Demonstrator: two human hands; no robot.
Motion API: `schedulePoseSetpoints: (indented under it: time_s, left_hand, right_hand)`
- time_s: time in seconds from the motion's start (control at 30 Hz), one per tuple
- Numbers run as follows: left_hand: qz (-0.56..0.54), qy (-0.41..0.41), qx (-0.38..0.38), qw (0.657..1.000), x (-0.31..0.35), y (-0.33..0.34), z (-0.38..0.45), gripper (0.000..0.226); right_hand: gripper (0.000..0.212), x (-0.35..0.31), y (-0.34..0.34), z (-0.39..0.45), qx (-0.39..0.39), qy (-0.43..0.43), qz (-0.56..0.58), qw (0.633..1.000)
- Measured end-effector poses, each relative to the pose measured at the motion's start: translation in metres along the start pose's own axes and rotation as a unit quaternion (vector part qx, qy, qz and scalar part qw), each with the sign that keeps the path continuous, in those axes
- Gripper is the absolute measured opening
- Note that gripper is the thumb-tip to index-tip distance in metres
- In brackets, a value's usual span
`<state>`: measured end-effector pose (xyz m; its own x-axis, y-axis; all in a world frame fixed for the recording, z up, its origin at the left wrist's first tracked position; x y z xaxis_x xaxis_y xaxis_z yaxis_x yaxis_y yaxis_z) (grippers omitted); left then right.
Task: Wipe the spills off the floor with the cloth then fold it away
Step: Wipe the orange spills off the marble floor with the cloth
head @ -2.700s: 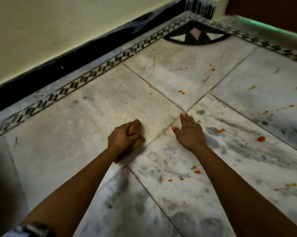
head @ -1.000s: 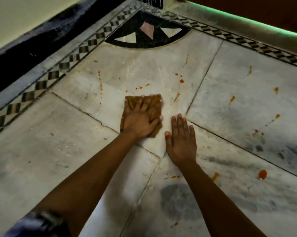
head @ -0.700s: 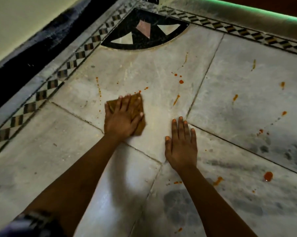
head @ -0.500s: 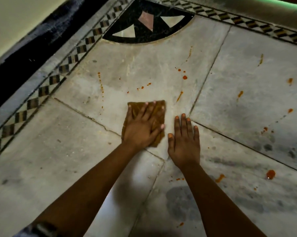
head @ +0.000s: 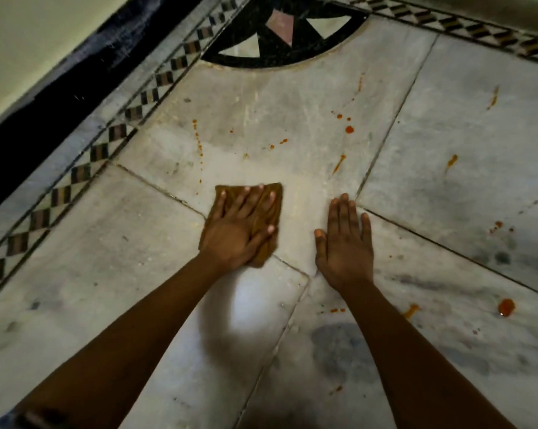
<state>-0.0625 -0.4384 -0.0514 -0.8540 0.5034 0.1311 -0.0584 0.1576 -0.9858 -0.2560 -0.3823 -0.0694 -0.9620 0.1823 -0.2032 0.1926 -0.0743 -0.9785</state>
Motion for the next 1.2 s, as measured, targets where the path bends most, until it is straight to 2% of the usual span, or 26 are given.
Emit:
schedulePoseSetpoints:
  time_s: [0.1, 0.2, 0.27, 0.33, 0.53, 0.67, 0.83, 0.93, 1.03, 1.1, 1.2]
  left_hand:
    - [-0.002, -0.064, 0.010, 0.998, -0.040, -0.003, -0.002, 0.065]
    - [-0.017, -0.162, 0.022, 0.986, -0.068, -0.010, 0.044, 0.061]
    - [-0.034, -0.200, 0.019, 0.979, -0.077, -0.016, 0.072, 0.059]
    - [-0.047, -0.206, 0.020, 0.977, -0.075, -0.019, 0.077, 0.061]
    - [-0.035, -0.156, 0.020, 0.987, -0.057, -0.009, 0.011, 0.071]
    - [-0.029, -0.190, 0.003, 0.981, -0.068, -0.012, 0.031, 0.069]
    - [-0.070, -0.280, -0.008, 0.957, -0.104, -0.025, 0.093, 0.069]
    - [-0.088, -0.245, -0.023, 0.965, -0.095, -0.025, 0.085, 0.069]
    - [-0.089, -0.201, -0.040, 0.975, -0.082, -0.016, 0.025, 0.077]
    - [-0.094, -0.216, -0.048, 0.971, -0.090, -0.015, 0.000, 0.079]
    - [-0.098, -0.253, -0.029, 0.962, -0.122, -0.022, 0.024, 0.080]
  right_hand:
    - [0.067, -0.017, -0.002, 0.010, 0.016, 0.008, 0.027, 0.999]
    - [0.071, -0.035, 0.007, 0.020, -0.002, 0.003, 0.044, 0.999]
    - [0.072, -0.040, 0.013, 0.021, -0.005, -0.001, 0.023, 1.000]
    - [0.072, -0.040, 0.014, 0.021, -0.007, -0.002, 0.004, 1.000]
    - [0.073, -0.041, 0.010, 0.022, -0.017, 0.007, 0.005, 1.000]
    - [0.073, -0.041, 0.010, 0.023, -0.022, 0.008, 0.001, 1.000]
    - [0.074, -0.041, 0.009, 0.022, -0.028, 0.007, -0.003, 1.000]
    - [0.073, -0.041, 0.008, 0.023, -0.022, 0.011, -0.004, 1.000]
    - [0.074, -0.042, 0.009, 0.023, -0.022, 0.014, -0.002, 1.000]
    - [0.074, -0.041, 0.010, 0.023, -0.029, 0.016, -0.007, 0.999]
    - [0.074, -0.042, 0.010, 0.023, -0.028, 0.017, -0.010, 0.999]
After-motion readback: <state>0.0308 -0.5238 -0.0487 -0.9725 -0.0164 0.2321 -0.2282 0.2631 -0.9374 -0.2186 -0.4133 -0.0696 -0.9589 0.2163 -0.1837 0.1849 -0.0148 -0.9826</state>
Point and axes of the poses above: each hand's wrist, its own z-axis towards the middle knuckle, its own y-axis out of the palm, x = y × z, the point moved 2 cm from there along z, towards the middle knuckle, and after that the axes turned 2 degrees about y, right-handed, at the moved point
